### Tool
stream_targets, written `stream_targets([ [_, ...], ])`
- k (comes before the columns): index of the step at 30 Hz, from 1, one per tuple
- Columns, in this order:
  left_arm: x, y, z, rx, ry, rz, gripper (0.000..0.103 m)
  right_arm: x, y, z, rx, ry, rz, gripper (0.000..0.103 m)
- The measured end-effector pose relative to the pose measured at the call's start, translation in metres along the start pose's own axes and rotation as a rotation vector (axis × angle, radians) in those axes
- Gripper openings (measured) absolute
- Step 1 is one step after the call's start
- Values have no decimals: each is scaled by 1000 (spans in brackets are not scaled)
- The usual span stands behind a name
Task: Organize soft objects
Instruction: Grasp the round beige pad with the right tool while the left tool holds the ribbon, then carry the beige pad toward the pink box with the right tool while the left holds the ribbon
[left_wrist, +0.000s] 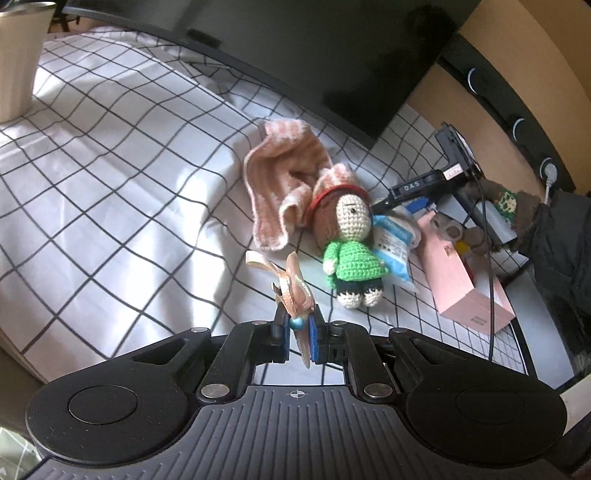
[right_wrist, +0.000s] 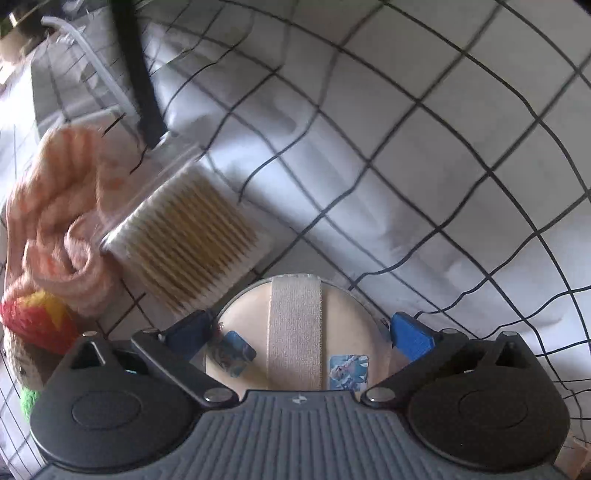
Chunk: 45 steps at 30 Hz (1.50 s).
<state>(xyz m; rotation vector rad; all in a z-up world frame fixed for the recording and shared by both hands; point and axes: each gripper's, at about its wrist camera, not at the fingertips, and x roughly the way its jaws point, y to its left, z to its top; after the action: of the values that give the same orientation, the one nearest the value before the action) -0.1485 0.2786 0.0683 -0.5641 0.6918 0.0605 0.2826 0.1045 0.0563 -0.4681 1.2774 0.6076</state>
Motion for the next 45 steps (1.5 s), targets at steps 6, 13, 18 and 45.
stream_targets([
  [6,8,-15,4,51,16,-40,12,-24,23,-27,-29,-78,-45,101],
  [13,19,-49,-3,138,71,-129,12,-116,45,-89,-60,-319,-40,96],
  [18,38,-90,-13,232,149,-212,12,-179,56,-169,-23,-432,4,95],
  [45,94,-254,-7,494,231,-342,12,-135,47,-412,450,-581,-206,94],
])
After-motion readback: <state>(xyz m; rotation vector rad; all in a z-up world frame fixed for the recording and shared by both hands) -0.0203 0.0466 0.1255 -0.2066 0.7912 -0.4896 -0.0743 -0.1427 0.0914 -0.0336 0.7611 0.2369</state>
